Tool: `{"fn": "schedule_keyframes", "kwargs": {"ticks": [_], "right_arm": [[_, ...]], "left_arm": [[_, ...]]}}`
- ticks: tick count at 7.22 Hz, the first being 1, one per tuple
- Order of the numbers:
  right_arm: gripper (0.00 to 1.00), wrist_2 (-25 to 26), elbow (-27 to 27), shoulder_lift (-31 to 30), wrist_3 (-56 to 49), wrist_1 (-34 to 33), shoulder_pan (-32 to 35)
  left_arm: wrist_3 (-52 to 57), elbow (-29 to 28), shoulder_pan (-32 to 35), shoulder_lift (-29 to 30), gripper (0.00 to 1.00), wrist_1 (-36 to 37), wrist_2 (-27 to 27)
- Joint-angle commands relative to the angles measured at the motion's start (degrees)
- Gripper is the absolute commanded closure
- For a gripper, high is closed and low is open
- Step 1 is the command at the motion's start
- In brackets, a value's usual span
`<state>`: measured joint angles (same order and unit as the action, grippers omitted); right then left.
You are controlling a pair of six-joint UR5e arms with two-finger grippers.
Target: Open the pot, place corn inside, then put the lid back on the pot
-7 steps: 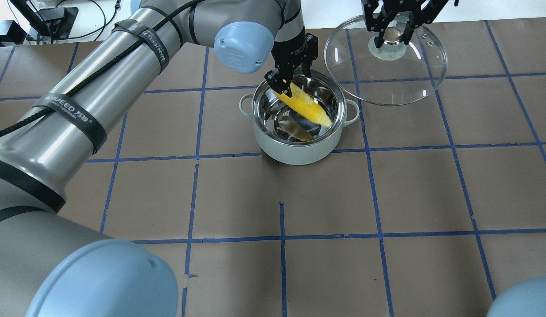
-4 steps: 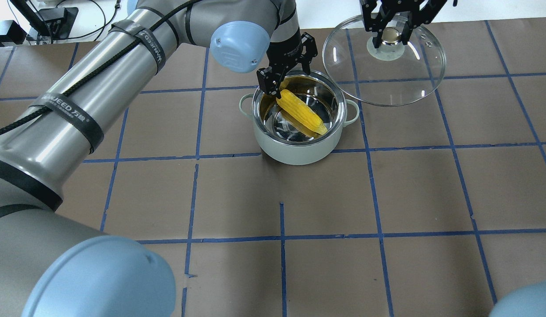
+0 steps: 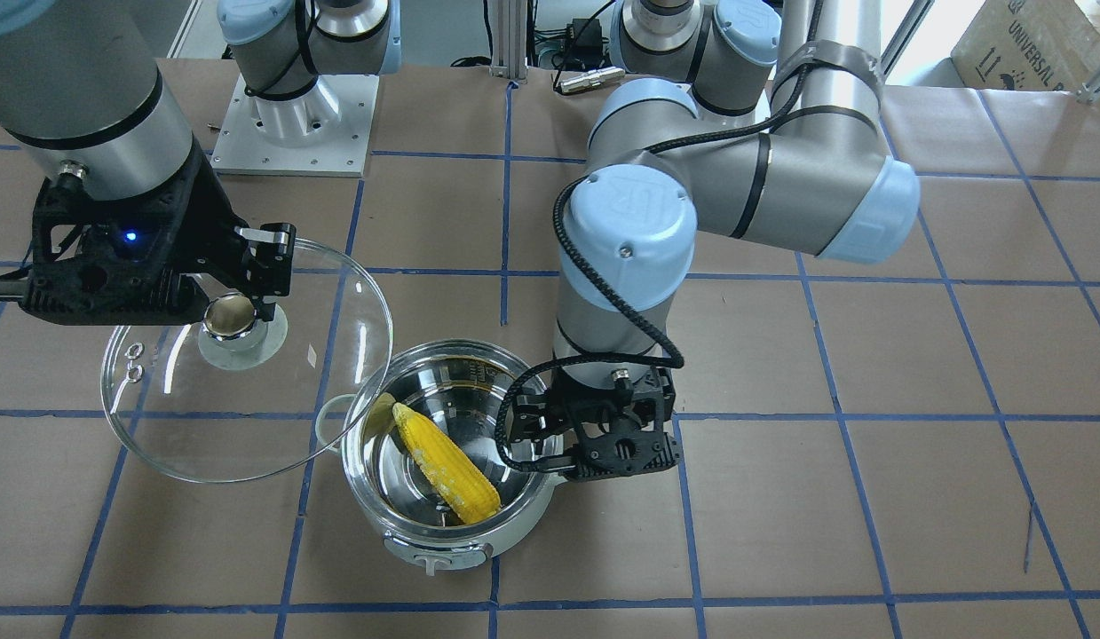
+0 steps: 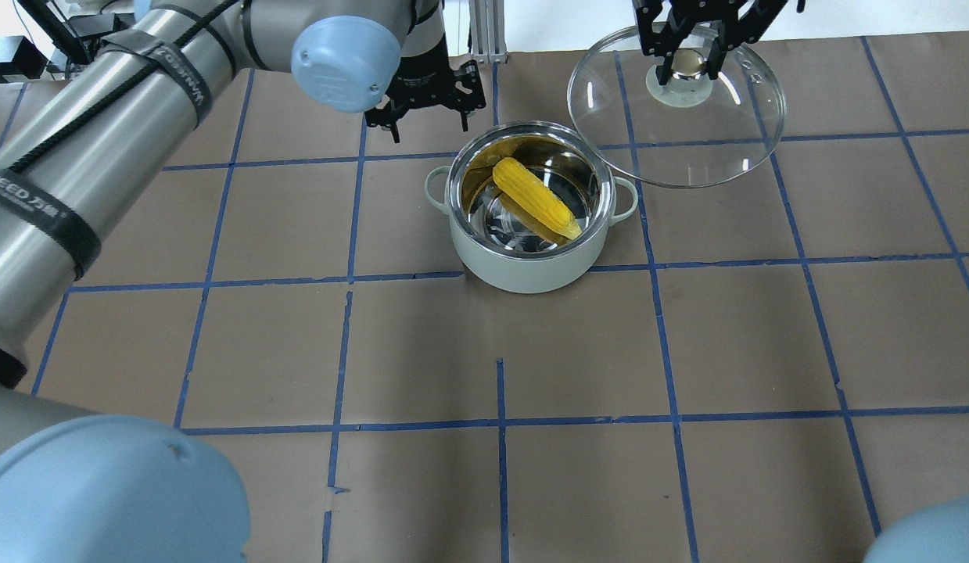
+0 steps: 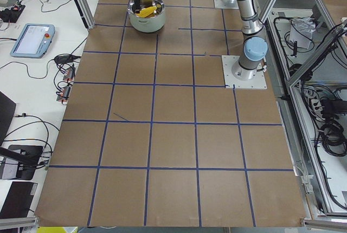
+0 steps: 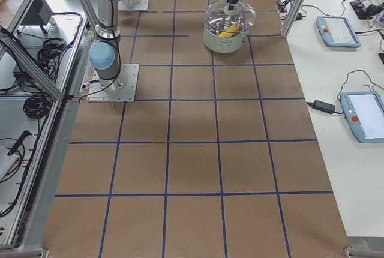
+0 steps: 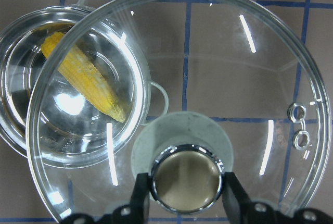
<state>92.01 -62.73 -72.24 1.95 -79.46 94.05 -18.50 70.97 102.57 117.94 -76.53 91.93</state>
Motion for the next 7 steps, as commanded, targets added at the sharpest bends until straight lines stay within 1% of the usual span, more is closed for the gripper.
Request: {"fn": "schedule_keyframes", "kwargs": {"ticks": [1,2,3,4,5,7], "right_arm": [[0.76,-0.1,0.2,2.2,5.4,-3.0,3.1],[0.76,0.2,0.0,4.3,6.1,-7.9,6.0],[0.76,0.0,-0.1,5.5,7.6,-9.1,7.0],[0.76,0.0,0.0,6.7,8.5,-10.0,7.3],[0.77,-0.1,-0.1,7.3,9.5,-10.0,8.0],[0.77,-0.1,-0.3,10.6,12.4,-14.1,10.9]], "left_arm": [[11.9,4.7,-5.3,-6.5,0.0,0.2,-0.4],[15.2,8.1,-7.9,-10.5,0.0,0.1,-1.0],[17.2,11.3,-9.9,-14.8,0.0,0.0,-2.7],[19.4,13.1,-11.7,-18.0,0.0,-0.5,-2.8],[23.6,13.5,-12.9,-20.5,0.0,-3.9,-2.8],[24.6,13.5,-14.3,-26.4,0.0,-10.7,-3.0]]}}
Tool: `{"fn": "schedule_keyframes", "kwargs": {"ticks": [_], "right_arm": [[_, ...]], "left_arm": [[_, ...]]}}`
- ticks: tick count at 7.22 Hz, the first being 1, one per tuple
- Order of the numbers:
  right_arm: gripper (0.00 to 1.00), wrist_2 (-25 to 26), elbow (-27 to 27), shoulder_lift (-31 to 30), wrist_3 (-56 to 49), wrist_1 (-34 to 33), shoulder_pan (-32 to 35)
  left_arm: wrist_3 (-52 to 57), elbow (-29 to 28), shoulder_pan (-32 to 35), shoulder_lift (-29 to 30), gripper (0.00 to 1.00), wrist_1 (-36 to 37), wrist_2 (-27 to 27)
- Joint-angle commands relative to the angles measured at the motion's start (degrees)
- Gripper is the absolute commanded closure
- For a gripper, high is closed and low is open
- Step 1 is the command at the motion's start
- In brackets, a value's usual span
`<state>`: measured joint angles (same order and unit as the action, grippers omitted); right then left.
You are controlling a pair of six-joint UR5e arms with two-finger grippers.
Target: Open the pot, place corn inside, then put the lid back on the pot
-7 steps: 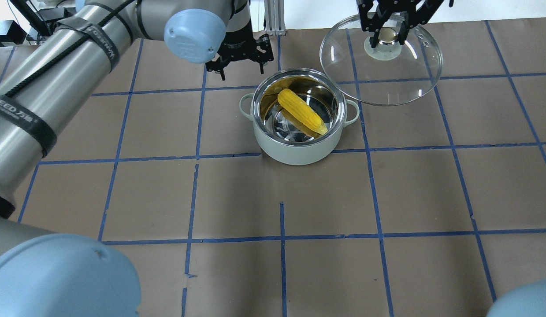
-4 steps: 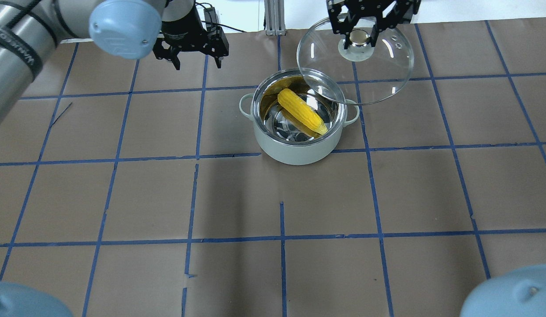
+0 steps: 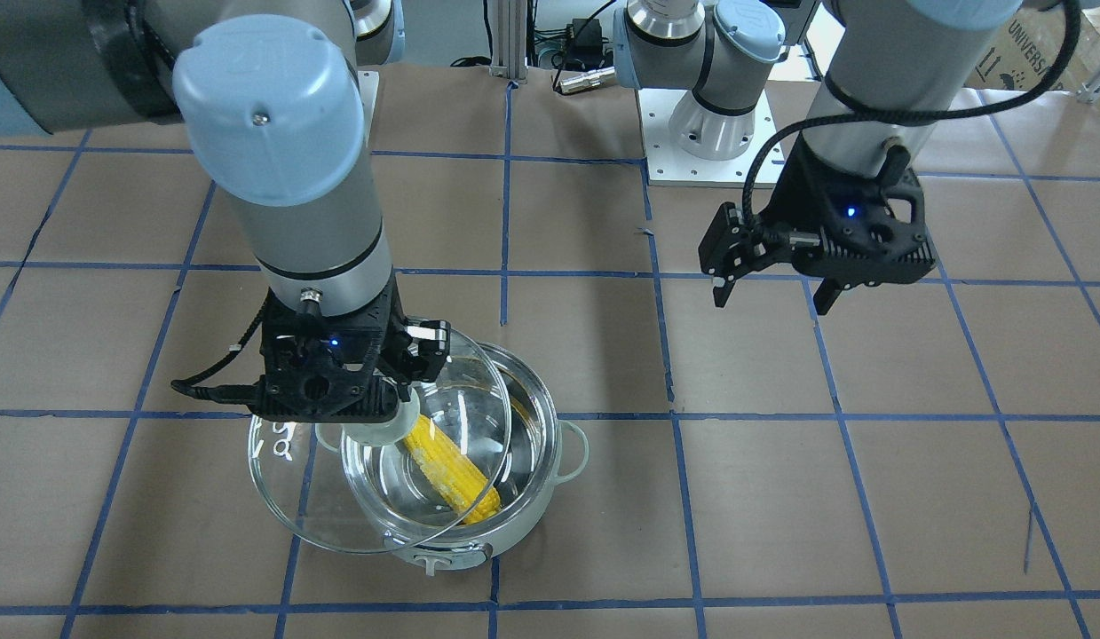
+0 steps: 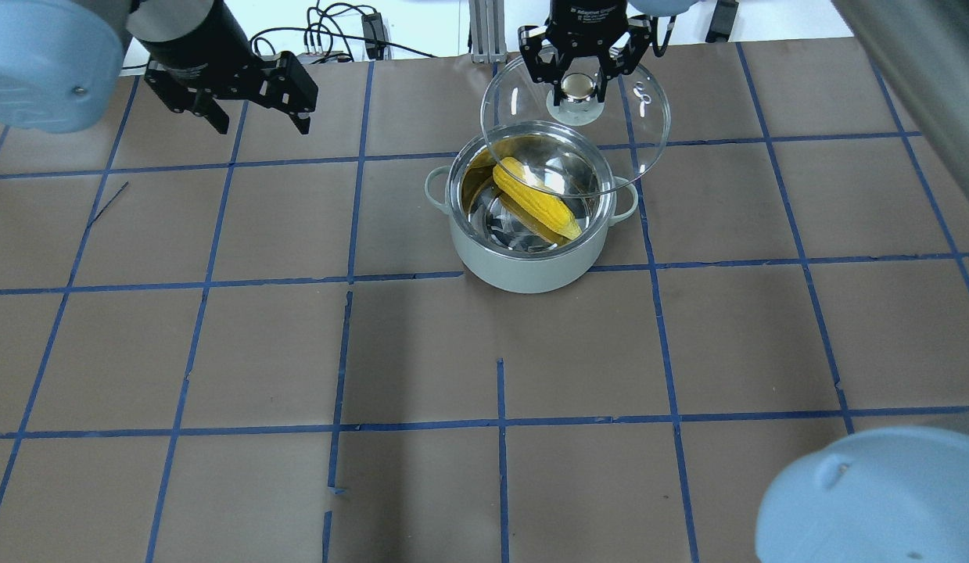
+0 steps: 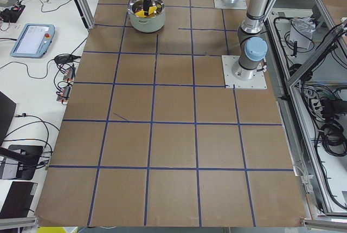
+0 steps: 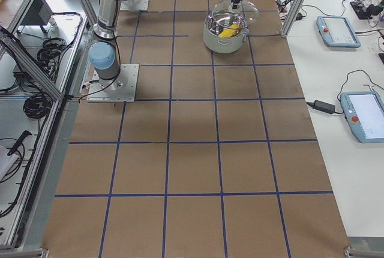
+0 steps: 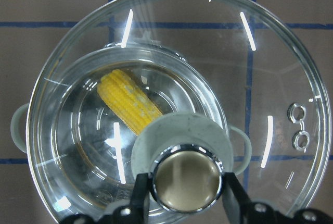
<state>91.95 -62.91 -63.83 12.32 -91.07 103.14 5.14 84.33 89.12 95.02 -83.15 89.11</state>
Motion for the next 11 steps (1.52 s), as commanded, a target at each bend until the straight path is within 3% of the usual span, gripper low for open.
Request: {"fn": "schedule_keyframes", "kwargs": {"ticks": [1,6,11], "right_arm": [[0.77,0.2,-0.2,3.9,3.2,-4.9,3.5],[0.77,-0.3,-5.1,3.1,1.7,-6.5,3.7],[0.76,-0.8,-5.3,3.2,1.3,-4.0,3.4]], "left_arm": [[0.9,0.4,-1.1,-4.1,0.0,-4.4,-1.7],[0.3,6.2,-0.9,-6.1,0.0,-3.5,-2.5],[0.0,6.4,-1.0,-5.9,0.0,-2.5,-2.6]]}}
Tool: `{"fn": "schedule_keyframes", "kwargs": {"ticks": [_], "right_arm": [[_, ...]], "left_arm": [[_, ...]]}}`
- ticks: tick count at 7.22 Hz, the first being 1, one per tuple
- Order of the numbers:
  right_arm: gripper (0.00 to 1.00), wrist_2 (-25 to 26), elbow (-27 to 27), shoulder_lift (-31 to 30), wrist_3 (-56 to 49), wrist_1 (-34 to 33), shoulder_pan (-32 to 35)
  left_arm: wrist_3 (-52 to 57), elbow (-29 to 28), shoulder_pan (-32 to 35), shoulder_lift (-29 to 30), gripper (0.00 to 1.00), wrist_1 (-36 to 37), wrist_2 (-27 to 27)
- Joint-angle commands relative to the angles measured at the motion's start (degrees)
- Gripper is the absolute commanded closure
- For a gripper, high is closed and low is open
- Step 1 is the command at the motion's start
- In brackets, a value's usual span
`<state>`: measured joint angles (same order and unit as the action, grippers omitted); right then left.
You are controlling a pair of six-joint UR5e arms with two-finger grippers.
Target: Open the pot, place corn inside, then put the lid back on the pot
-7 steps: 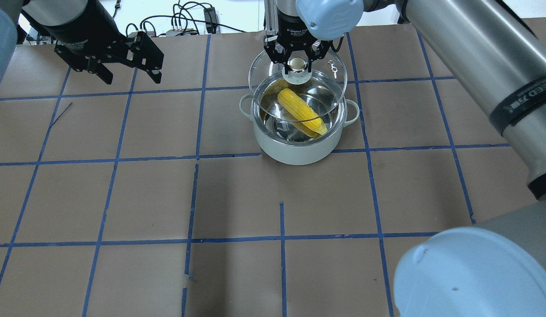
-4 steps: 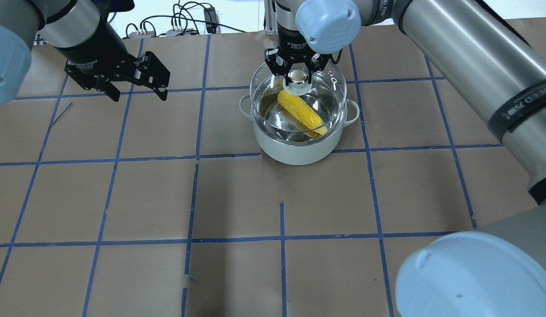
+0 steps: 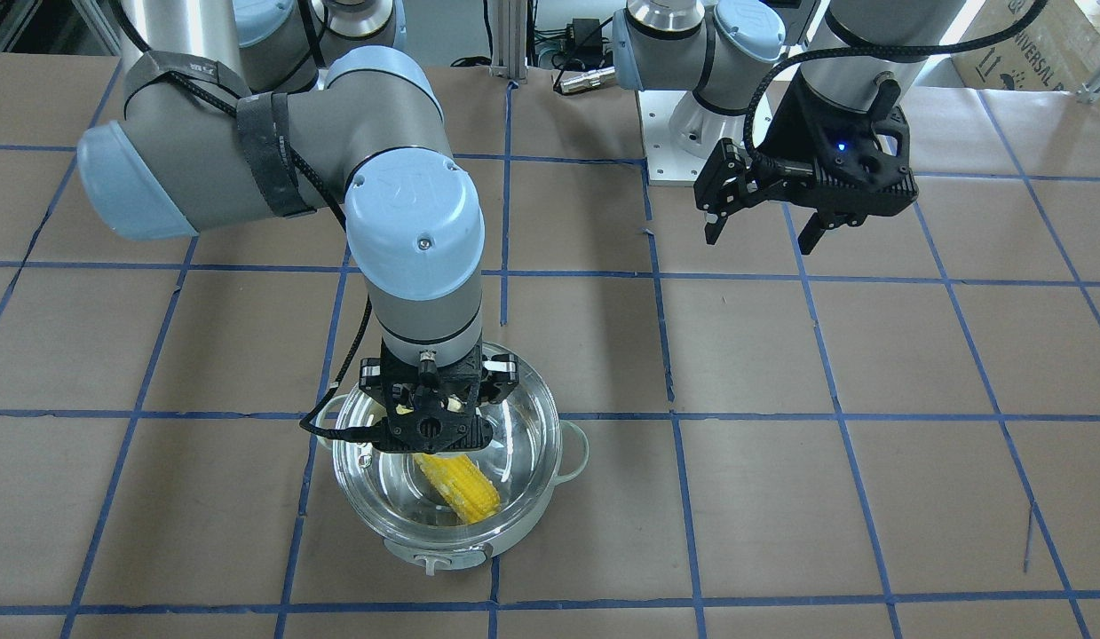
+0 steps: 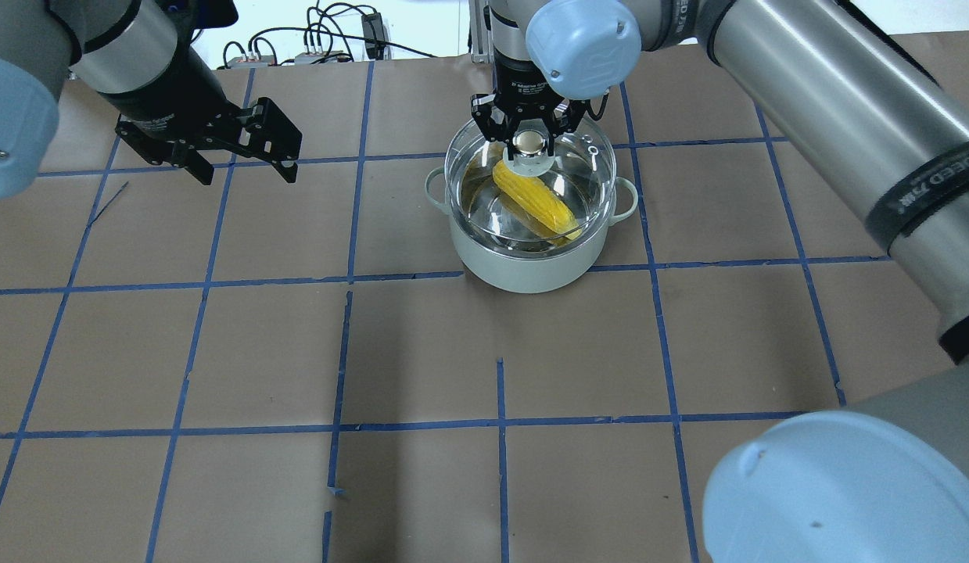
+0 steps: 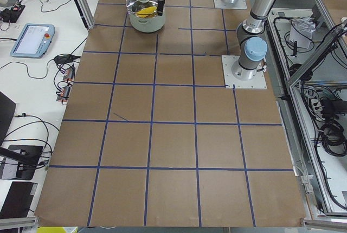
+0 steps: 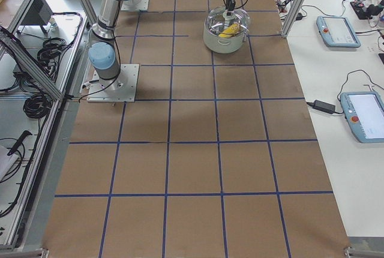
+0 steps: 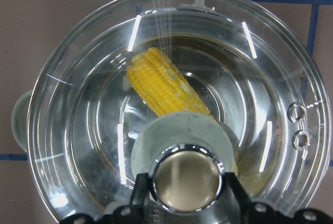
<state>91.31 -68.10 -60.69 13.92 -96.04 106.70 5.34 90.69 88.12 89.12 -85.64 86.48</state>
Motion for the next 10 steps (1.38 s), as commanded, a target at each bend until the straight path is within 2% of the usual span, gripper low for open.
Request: {"fn": "schedule_keyframes", "kwargs": {"ticks": [1,10], "right_arm": [[0.76,-0.2,-0.1,0.0,-0.3,1.4,-0.2],[0.76,-1.4,-0.5,0.1,-0.3,1.6,0.3]], "left_arm": [[-0.2,0.0,-0.1,0.1,0.0,0.0,0.0],[-0.4,0.0,-0.1,0.1,0.0,1.1,-0.1]]}}
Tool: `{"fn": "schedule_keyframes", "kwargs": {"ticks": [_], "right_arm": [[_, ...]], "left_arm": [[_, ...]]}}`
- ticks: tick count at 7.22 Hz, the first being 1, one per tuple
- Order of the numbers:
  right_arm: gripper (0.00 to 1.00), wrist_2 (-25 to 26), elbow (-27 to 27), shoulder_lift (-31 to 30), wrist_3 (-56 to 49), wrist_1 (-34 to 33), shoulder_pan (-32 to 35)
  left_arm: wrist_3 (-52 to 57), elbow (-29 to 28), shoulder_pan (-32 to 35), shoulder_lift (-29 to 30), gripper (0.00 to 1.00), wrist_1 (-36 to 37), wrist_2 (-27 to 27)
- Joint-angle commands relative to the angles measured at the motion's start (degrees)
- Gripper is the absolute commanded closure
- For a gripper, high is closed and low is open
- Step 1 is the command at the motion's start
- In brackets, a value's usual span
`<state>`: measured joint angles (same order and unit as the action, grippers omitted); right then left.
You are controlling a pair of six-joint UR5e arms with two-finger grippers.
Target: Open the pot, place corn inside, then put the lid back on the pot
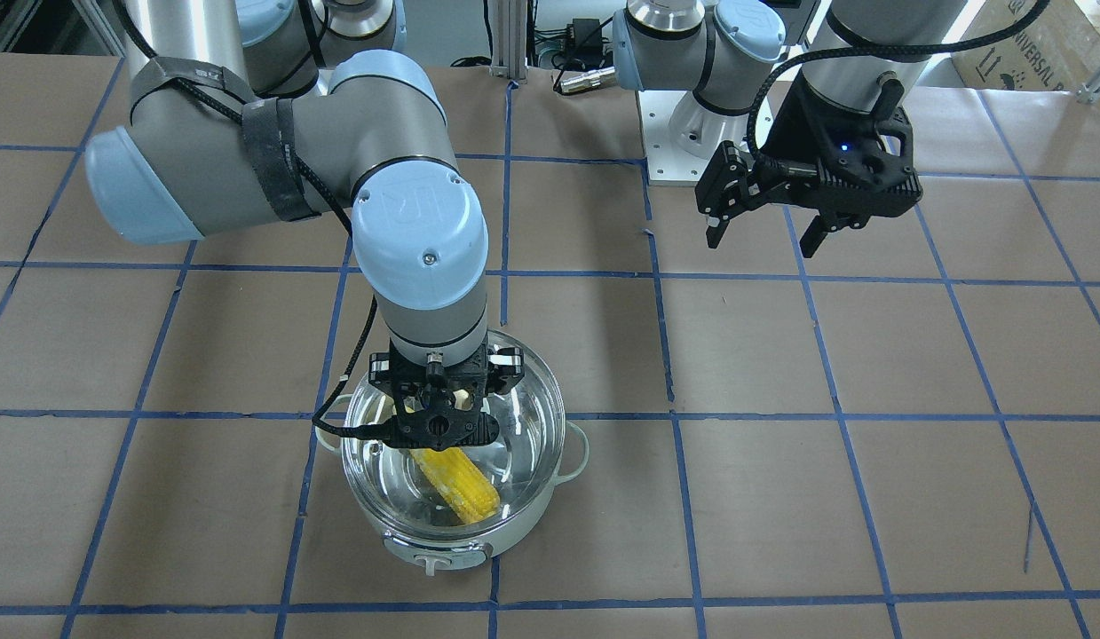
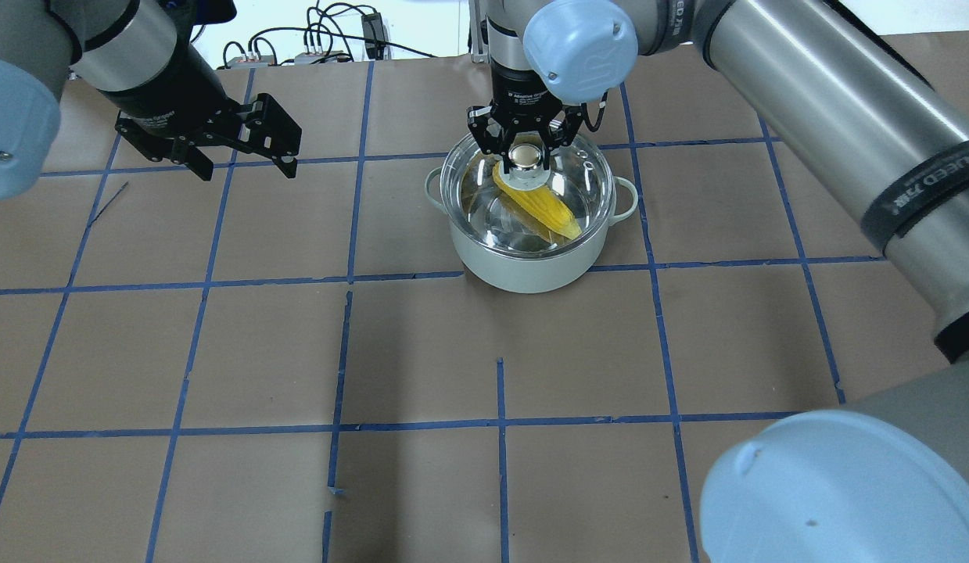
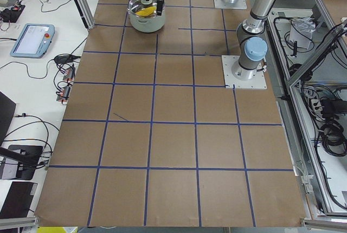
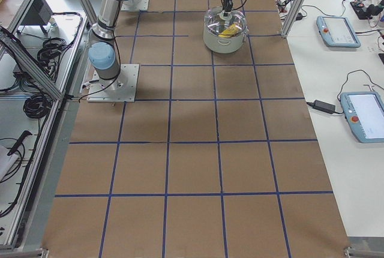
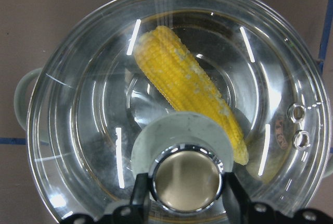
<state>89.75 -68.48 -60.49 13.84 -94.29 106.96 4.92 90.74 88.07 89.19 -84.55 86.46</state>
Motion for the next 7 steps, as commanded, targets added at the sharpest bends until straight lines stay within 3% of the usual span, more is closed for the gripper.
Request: {"fn": "schedule_keyframes", "kwargs": {"ticks": [1,7], "right_arm": [[0.76,0.2,-0.2,-0.1,-0.2,-0.2,0.0],[0.7,0.7,-0.3,-0.2,-1.5,-0.5,-0.1]], "left_arm": [[0.0,0.0,0.0,0.1,0.0,0.1,-0.1],[-0.1,0.0,0.0,0.2,0.0,0.4,-0.1]]}}
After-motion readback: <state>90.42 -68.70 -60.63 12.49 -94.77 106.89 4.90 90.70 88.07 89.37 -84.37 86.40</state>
